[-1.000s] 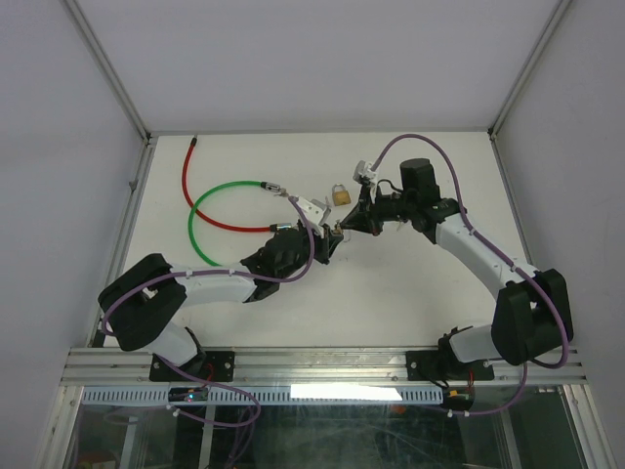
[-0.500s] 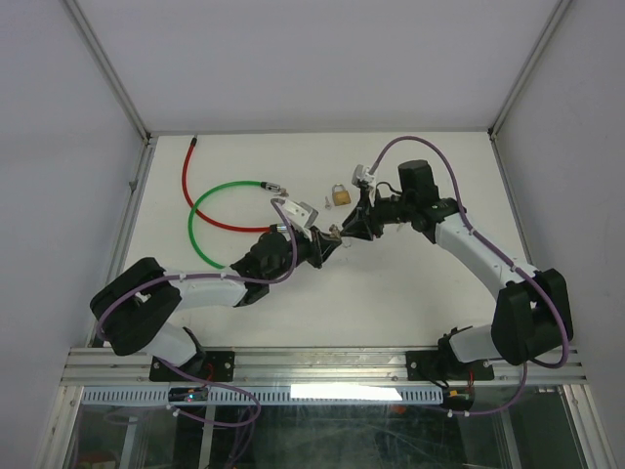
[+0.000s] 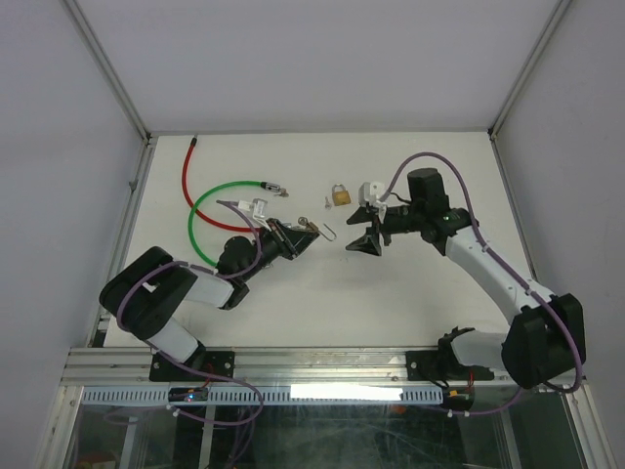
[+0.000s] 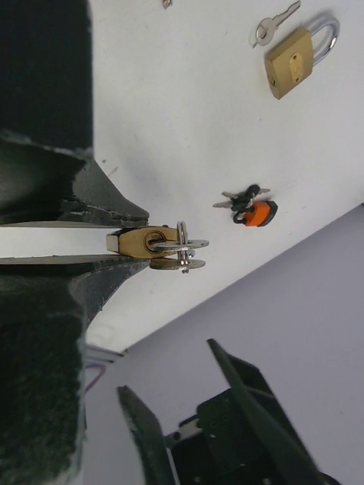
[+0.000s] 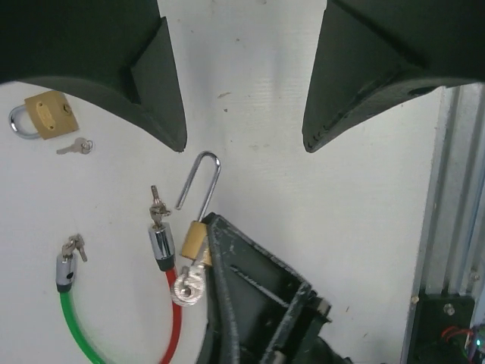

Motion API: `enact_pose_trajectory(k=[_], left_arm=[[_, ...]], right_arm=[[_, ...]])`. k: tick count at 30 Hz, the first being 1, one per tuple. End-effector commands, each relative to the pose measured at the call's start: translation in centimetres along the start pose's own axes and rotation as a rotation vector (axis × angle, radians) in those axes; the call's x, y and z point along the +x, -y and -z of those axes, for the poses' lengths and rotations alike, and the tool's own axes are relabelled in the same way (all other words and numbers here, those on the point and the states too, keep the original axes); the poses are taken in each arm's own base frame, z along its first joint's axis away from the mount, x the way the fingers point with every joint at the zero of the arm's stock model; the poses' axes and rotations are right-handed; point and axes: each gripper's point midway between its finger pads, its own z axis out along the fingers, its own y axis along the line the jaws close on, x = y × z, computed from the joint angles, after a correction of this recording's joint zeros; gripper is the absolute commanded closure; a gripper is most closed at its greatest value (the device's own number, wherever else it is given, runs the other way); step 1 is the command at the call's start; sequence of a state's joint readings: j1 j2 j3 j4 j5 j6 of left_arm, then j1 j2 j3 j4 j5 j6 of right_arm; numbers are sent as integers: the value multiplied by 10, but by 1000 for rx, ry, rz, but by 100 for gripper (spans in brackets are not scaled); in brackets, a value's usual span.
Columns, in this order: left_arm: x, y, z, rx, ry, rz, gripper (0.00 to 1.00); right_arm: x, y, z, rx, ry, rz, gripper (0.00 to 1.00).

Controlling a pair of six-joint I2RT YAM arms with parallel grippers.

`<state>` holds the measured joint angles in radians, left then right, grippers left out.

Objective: Lock with the key
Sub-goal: Lock the lock.

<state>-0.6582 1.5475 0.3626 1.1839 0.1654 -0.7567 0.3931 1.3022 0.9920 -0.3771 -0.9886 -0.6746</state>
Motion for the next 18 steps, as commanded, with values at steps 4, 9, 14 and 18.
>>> enact_pose_trajectory(k=[4,9,14,18], left_arm=[[-28,43,-1,214,109,422,100],[-24,34,-9,162,117,671,100],[-13,21,-20,-20,114,751,100],[-18,22,-25,-124,138,710,100]], right_arm=[[-4,-9,6,40,74,410,28],[2,19,3,215,4,454,29],[15,29,-11,289,-85,534,31],[22,29,-23,304,-134,605,31]])
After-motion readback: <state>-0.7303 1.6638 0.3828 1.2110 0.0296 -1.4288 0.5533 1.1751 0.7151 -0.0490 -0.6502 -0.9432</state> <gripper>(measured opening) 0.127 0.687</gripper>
